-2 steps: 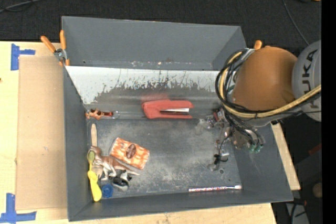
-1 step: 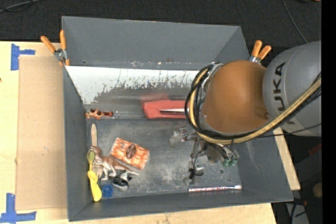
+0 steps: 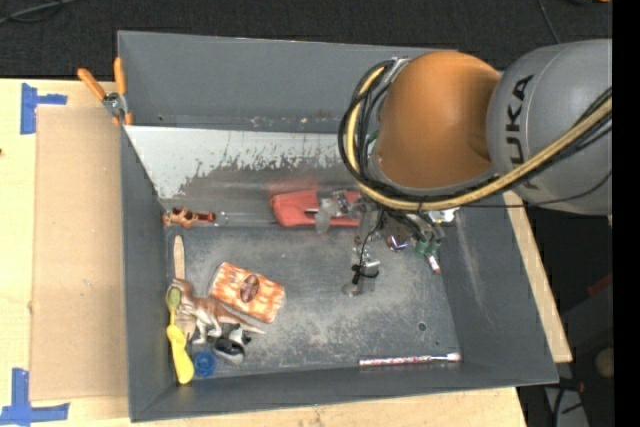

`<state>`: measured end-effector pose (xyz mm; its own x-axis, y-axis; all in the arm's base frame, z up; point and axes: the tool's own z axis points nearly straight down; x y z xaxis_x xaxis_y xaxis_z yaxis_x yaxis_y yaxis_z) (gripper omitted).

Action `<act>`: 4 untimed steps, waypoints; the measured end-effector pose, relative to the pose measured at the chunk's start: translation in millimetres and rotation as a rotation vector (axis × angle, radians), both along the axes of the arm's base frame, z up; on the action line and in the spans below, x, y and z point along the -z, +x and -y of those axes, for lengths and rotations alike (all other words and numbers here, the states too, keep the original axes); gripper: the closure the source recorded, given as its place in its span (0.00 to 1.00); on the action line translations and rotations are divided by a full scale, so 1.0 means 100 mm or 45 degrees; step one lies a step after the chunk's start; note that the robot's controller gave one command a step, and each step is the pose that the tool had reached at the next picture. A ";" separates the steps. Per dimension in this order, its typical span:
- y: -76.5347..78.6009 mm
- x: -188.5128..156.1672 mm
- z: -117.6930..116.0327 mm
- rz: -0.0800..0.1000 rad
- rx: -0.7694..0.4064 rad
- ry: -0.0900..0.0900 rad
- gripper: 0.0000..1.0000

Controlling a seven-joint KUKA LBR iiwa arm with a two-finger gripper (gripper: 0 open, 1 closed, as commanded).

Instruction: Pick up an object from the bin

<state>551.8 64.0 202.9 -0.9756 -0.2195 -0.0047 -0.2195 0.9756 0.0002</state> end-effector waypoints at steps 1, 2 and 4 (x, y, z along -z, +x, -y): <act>0.23 0.82 -0.44 -0.013 -0.216 0.004 0.00; 0.01 1.35 -1.04 0.010 -0.081 0.002 0.00; 0.10 1.30 -1.25 -0.007 -0.390 0.002 1.00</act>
Offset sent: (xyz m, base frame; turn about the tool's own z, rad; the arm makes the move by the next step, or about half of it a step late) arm 0.0026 0.1016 -0.1329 -0.0608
